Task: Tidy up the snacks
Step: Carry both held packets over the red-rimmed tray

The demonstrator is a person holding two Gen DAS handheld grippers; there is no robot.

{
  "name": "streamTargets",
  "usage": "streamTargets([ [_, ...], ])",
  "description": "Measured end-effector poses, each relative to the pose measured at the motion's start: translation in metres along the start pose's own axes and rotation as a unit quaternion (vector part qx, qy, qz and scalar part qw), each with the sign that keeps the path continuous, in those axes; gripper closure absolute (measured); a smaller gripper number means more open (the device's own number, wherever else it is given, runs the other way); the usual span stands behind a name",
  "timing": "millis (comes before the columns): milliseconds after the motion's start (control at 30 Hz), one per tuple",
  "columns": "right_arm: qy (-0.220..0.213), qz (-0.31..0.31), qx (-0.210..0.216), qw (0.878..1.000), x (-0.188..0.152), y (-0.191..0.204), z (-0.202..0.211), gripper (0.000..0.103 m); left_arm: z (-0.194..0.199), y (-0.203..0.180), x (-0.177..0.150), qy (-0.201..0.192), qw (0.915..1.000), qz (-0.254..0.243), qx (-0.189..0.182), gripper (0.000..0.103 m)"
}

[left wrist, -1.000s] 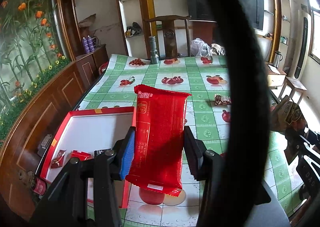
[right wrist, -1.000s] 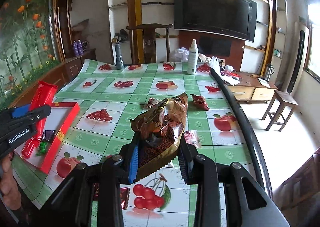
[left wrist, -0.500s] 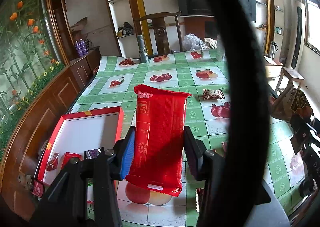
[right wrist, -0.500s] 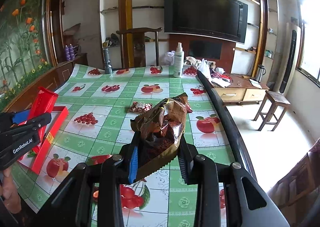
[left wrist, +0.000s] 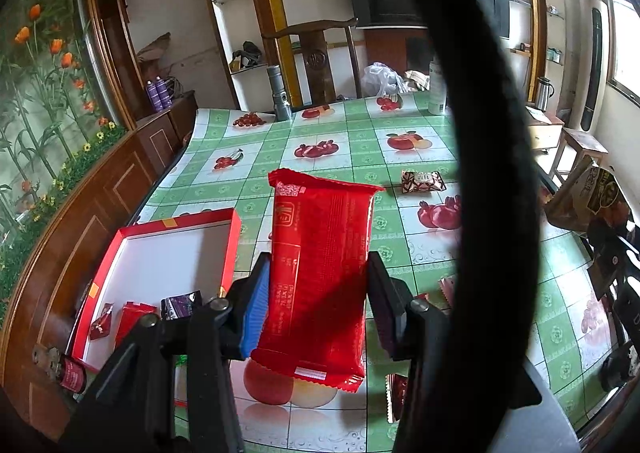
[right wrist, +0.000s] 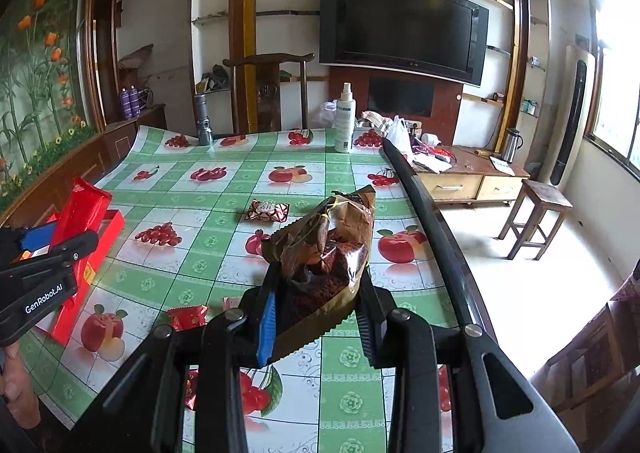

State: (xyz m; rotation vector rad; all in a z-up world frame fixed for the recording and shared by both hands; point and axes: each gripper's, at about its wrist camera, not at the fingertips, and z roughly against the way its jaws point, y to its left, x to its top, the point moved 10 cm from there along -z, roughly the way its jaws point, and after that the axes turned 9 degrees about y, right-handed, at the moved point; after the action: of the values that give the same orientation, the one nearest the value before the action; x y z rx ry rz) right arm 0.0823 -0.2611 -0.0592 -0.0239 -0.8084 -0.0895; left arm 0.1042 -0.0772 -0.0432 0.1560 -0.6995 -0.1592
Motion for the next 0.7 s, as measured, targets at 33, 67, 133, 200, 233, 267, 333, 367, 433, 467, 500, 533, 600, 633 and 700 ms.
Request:
streamTargets([
  [33,0.000,0.001,-0.001,1.000,0.000,0.000,0.000,0.069,0.000,0.000,0.000,0.000,1.0000,0.000,0.000,0.055],
  [67,-0.001,0.003,-0.001,1.000,0.000,0.001,0.001,0.069,0.000,0.000,0.000,0.000,1.0000,0.000,0.001,0.055],
  [133,-0.001,0.004,-0.003,1.000,0.000,0.001,0.001,0.069,-0.001,0.001,-0.001,0.001,1.0000,0.002,0.000,0.055],
  [200,-0.001,0.007,-0.006,1.000,0.000,0.003,0.001,0.069,-0.003,0.003,-0.002,0.002,1.0000,0.004,0.000,0.055],
  [233,-0.001,0.009,-0.007,1.000,0.000,0.003,0.001,0.069,-0.003,0.003,-0.003,0.002,1.0000,0.005,0.000,0.055],
  [267,-0.001,0.010,-0.007,1.000,0.000,0.003,0.001,0.069,-0.004,0.004,-0.003,0.002,1.0000,0.006,0.000,0.055],
  [333,0.000,0.013,-0.009,1.000,-0.001,0.006,0.001,0.069,-0.004,0.007,-0.004,0.003,1.0000,0.009,0.000,0.055],
  [367,0.000,0.014,-0.009,1.000,0.000,0.007,0.000,0.069,-0.005,0.009,-0.004,0.003,0.9999,0.011,-0.001,0.055],
  [433,0.001,0.018,-0.012,1.000,0.000,0.009,0.000,0.069,-0.005,0.012,-0.005,0.003,0.9999,0.015,-0.001,0.055],
  [467,0.001,0.020,-0.012,1.000,0.000,0.011,0.000,0.069,-0.006,0.014,-0.005,0.003,0.9999,0.017,0.000,0.055],
  [500,0.003,0.022,-0.011,1.000,0.001,0.013,-0.001,0.069,-0.006,0.017,-0.005,0.004,0.9998,0.019,0.000,0.055],
  [533,0.003,0.025,-0.011,1.000,0.001,0.015,-0.001,0.069,-0.007,0.019,-0.006,0.005,0.9998,0.022,0.000,0.055],
  [600,0.005,0.032,-0.010,0.999,0.000,0.021,-0.002,0.069,-0.008,0.025,-0.007,0.006,0.9996,0.027,0.001,0.055],
  [633,0.005,0.035,-0.010,0.999,0.000,0.024,-0.003,0.069,-0.010,0.029,-0.008,0.008,0.9995,0.030,0.002,0.055],
  [700,0.007,0.043,-0.009,0.999,0.002,0.031,-0.004,0.069,-0.012,0.036,-0.010,0.010,0.9993,0.036,0.002,0.055],
])
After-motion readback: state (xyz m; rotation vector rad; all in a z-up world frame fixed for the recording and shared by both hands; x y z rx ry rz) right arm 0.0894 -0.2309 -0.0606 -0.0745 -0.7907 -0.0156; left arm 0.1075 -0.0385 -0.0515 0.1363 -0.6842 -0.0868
